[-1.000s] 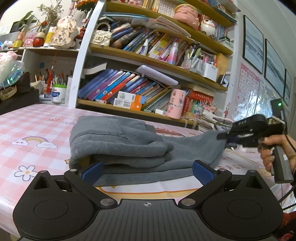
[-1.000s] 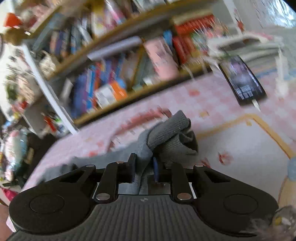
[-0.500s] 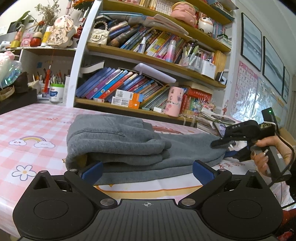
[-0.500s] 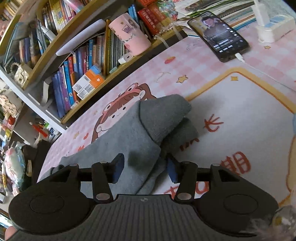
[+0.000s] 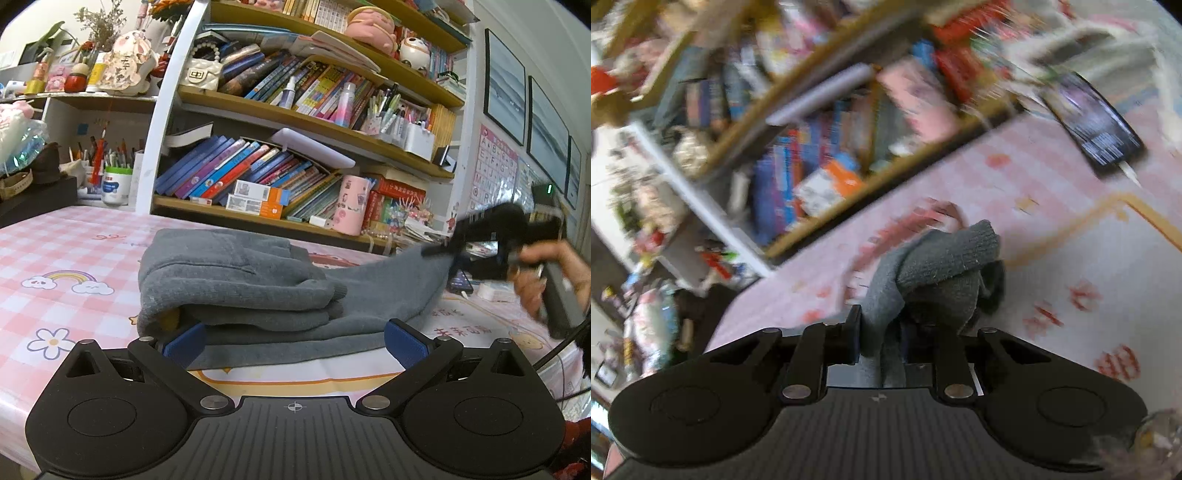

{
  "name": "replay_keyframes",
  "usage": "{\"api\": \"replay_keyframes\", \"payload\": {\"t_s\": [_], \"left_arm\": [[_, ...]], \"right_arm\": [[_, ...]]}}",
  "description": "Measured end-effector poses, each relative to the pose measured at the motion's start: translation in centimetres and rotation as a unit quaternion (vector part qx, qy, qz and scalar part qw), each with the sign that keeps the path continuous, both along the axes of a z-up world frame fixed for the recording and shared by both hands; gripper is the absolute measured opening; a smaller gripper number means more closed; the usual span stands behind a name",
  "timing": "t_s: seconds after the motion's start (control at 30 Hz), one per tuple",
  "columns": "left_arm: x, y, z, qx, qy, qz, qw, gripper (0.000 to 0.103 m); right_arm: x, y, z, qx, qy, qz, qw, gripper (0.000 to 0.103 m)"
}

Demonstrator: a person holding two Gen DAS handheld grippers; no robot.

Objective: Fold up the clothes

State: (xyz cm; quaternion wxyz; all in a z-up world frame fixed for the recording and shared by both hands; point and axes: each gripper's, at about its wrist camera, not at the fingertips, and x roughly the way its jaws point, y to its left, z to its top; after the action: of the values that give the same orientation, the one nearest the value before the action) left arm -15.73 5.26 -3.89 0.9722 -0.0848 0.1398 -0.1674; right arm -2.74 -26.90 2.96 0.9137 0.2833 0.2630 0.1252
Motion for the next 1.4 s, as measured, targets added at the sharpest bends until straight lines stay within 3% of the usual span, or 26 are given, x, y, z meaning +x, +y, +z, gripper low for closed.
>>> {"api": "replay_keyframes", "payload": {"t_s": [0.17, 0.33, 0.5, 0.63, 0.73, 0.83, 0.97, 1.1, 1.23, 1.4], "left_arm": [[-0.1, 0.0, 0.0, 0.001, -0.002, 0.001, 1.0, 0.103], [-0.2, 0.2, 0.0, -0.001, -0.006, 0.003, 1.0, 0.103], [-0.3, 0.4, 0.0, -0.003, -0.007, 0.008, 0.9999, 0.103], [-0.4, 0.6, 0.0, -0.004, -0.008, 0.013, 0.9999, 0.103], [-0.3, 0.7, 0.0, -0.005, -0.008, 0.014, 0.9999, 0.103], [-0.3, 0.8, 0.0, -0.006, -0.007, 0.015, 0.9998, 0.103], [-0.2, 0.8, 0.0, -0.007, -0.006, 0.017, 0.9998, 0.103], [-0.3, 0.7, 0.1, -0.003, -0.01, 0.017, 0.9998, 0.103], [-0.3, 0.8, 0.3, -0.001, -0.013, 0.024, 0.9996, 0.103], [-0.4, 0.7, 0.6, 0.005, -0.017, 0.03, 0.9994, 0.103]], "right_arm": [[-0.8, 4.9, 4.4, -0.039, -0.067, 0.071, 0.994, 0.016], [-1.9, 11.4, 7.7, -0.092, -0.125, 0.16, 0.975, 0.016], [-3.3, 18.9, 7.9, -0.188, -0.161, 0.25, 0.936, 0.016], [-3.8, 24.1, 5.3, -0.265, -0.154, 0.319, 0.897, 0.016], [-4.0, 26.2, 3.0, -0.293, -0.137, 0.355, 0.877, 0.023], [-4.2, 26.5, 2.1, -0.27, -0.128, 0.38, 0.876, 0.046], [-5.3, 25.5, 3.0, -0.24, -0.158, 0.402, 0.87, 0.071], [-6.6, 23.7, 3.8, -0.248, -0.199, 0.385, 0.866, 0.075], [-6.0, 20.7, 3.5, -0.226, -0.19, 0.332, 0.896, 0.08], [-3.8, 17.2, 1.5, -0.207, -0.127, 0.25, 0.937, 0.08]]}}
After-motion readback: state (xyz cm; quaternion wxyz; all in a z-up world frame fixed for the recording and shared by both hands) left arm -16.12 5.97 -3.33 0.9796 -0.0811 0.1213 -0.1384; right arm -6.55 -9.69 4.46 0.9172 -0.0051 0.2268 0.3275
